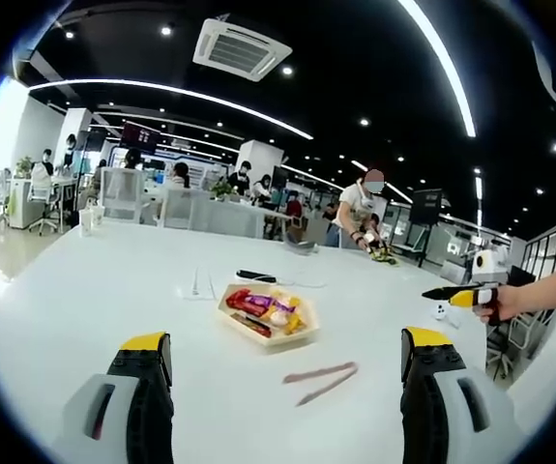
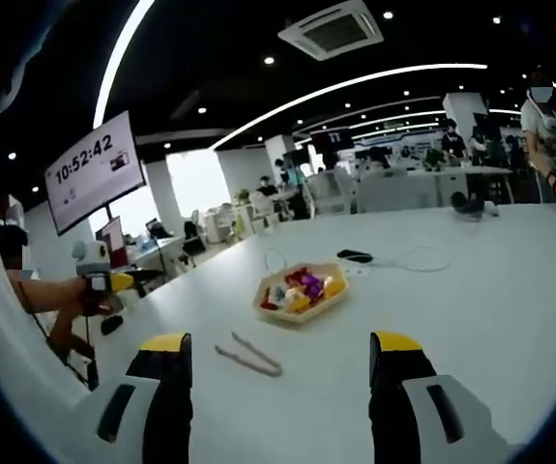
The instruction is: Place the target food into the container with the food tongs after gripping and lifting it, then release it inside without dropping or visibly crushing the food.
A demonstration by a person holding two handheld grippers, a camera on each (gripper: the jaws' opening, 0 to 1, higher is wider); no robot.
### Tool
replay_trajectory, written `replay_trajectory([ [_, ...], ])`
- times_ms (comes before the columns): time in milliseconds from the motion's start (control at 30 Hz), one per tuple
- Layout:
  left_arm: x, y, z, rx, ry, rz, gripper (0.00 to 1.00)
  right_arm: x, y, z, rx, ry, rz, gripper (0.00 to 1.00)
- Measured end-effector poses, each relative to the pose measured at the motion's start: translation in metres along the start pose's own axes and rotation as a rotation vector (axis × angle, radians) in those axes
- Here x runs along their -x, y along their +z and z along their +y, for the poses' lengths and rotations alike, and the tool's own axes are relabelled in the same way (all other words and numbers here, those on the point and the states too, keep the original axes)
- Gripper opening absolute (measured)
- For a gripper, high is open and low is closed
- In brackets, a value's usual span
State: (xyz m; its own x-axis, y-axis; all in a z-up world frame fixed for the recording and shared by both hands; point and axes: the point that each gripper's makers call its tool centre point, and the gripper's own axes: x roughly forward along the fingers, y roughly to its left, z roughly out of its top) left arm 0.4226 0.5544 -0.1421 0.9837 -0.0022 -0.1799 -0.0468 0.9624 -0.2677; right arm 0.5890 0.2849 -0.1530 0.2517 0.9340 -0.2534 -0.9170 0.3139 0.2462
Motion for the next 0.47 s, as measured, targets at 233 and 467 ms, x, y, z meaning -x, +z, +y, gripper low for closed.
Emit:
replay_trajectory([
  [233,0.004,-0.003,0.005,-0.003,0.017,0.01,0.99,-0.009,-0.003,0.006,0.005,0.022,0.013,0.75],
  [467,0.005,-0.009,0.004,0.004,0.021,0.026,0.99,-0.011,-0.007,0.013,0.004,0.032,0.028,0.75],
])
